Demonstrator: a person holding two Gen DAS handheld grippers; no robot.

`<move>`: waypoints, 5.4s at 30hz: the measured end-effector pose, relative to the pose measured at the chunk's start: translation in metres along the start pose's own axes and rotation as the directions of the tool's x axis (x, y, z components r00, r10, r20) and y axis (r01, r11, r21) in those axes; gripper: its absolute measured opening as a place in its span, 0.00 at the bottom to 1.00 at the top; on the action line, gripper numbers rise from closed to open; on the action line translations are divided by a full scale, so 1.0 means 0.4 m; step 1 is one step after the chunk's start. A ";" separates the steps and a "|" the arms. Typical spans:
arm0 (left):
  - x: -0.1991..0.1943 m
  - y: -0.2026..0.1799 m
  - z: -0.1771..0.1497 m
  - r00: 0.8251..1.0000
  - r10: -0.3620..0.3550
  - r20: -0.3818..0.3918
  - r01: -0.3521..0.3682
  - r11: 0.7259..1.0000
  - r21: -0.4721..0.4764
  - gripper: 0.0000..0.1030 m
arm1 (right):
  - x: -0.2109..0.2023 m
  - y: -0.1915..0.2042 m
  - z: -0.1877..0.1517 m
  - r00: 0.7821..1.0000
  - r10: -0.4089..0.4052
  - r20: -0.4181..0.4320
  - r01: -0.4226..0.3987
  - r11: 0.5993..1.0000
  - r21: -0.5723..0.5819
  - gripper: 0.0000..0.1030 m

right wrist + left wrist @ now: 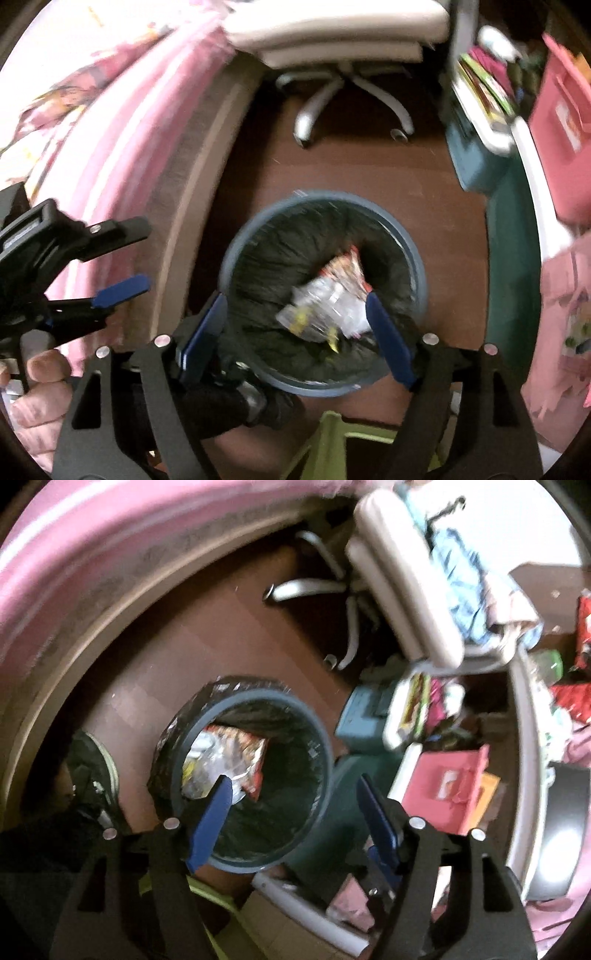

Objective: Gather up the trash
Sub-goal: 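Move both open tools back over the bed toward the red snack bag and white wipe, then grasp the red snack bag with the left tool while the right tool grasps the white wipe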

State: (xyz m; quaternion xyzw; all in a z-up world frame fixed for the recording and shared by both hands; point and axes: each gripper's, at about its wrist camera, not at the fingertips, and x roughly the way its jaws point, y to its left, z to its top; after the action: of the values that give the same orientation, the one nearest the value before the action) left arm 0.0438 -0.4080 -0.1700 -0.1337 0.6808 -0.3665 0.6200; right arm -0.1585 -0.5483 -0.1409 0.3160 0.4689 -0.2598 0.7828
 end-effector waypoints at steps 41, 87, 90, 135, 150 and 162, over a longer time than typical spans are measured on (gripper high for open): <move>-1.013 0.530 -0.174 0.520 0.219 0.825 -0.058 0.973 -0.221 0.79 | -0.239 1.138 -0.097 0.798 0.584 0.148 -0.353 0.652 -0.671 0.87; -1.011 0.851 0.339 0.672 0.447 0.591 -0.230 0.884 -0.408 0.60 | 0.293 1.664 0.080 0.894 0.414 -0.169 -0.393 0.545 -0.741 0.58; -1.011 0.859 0.338 0.674 0.459 0.578 -0.236 0.876 -0.421 0.54 | 0.290 1.658 0.090 0.894 0.417 -0.166 -0.394 0.553 -0.734 0.54; -1.099 0.861 0.267 0.594 0.432 0.679 -0.182 0.894 -0.409 0.27 | 0.255 1.654 0.072 0.847 0.514 -0.139 -0.454 0.561 -0.693 0.02; -1.149 0.821 0.233 0.501 0.414 0.760 -0.166 0.908 -0.386 0.27 | 0.113 1.626 0.076 0.740 0.658 0.141 -0.307 0.517 -0.799 0.02; -1.171 0.790 0.220 0.466 0.387 0.796 -0.162 0.921 -0.354 0.27 | 0.022 1.615 0.080 0.679 0.702 0.216 -0.253 0.500 -0.828 0.02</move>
State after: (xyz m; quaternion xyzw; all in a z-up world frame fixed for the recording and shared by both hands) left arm 0.3043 0.0804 -0.0272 -0.2542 0.3370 -0.0667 0.9041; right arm 0.3178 -0.1432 0.0250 0.0055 0.1828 0.1180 0.9760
